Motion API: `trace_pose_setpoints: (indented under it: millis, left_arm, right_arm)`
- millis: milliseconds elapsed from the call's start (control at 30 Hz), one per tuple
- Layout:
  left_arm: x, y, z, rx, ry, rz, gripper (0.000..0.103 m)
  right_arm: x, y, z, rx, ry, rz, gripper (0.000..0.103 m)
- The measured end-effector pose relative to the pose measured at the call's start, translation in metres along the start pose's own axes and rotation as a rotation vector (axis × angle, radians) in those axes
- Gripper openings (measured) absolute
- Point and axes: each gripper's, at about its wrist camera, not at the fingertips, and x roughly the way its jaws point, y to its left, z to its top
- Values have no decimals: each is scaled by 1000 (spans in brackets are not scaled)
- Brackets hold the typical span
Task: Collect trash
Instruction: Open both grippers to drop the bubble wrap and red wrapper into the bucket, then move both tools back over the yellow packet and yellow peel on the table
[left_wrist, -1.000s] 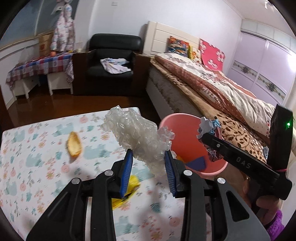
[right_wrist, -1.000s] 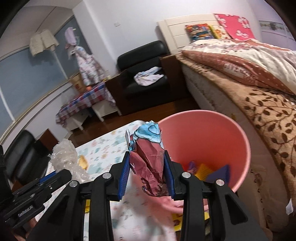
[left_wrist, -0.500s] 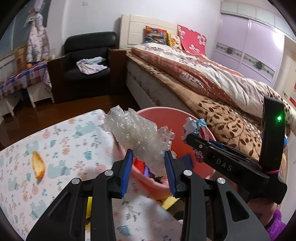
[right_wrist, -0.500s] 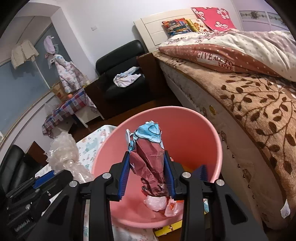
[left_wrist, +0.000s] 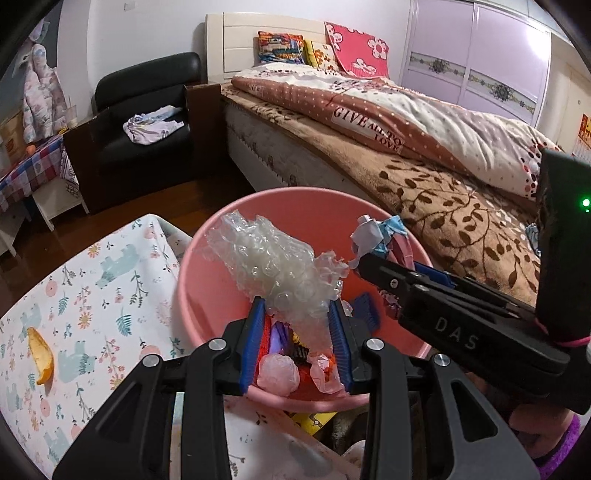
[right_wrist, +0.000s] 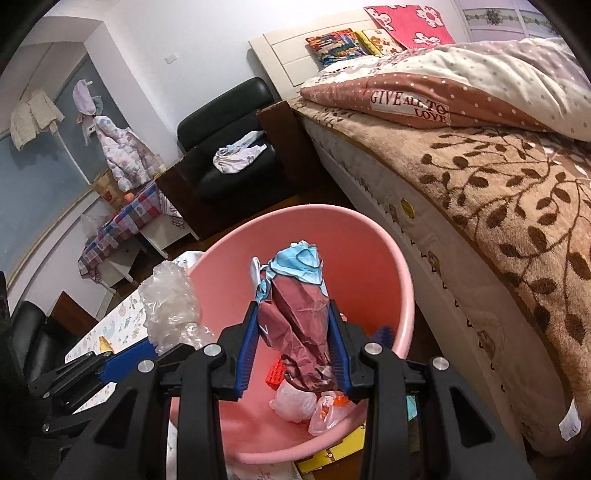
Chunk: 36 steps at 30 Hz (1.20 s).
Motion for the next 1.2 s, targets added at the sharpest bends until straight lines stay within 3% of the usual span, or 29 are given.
trace_pose_setpoints:
  millis: [267,400,600,1200]
  left_arm:
    - [16,2,-1,-8,38,9,37]
    - [19,4,-1,-9,47,11,47]
    - [17,6,-1,-24,48,6,54]
    - [-31,29,-13,-110,-7,4,54]
  right_arm:
    - [4,-3,-2,1,-1,-7,36]
    - [2,1,-4,-3,-4,1,40]
    - [0,1,-3,6,-2,19,49]
    - [-26,29,-2,-41,-23,73,52]
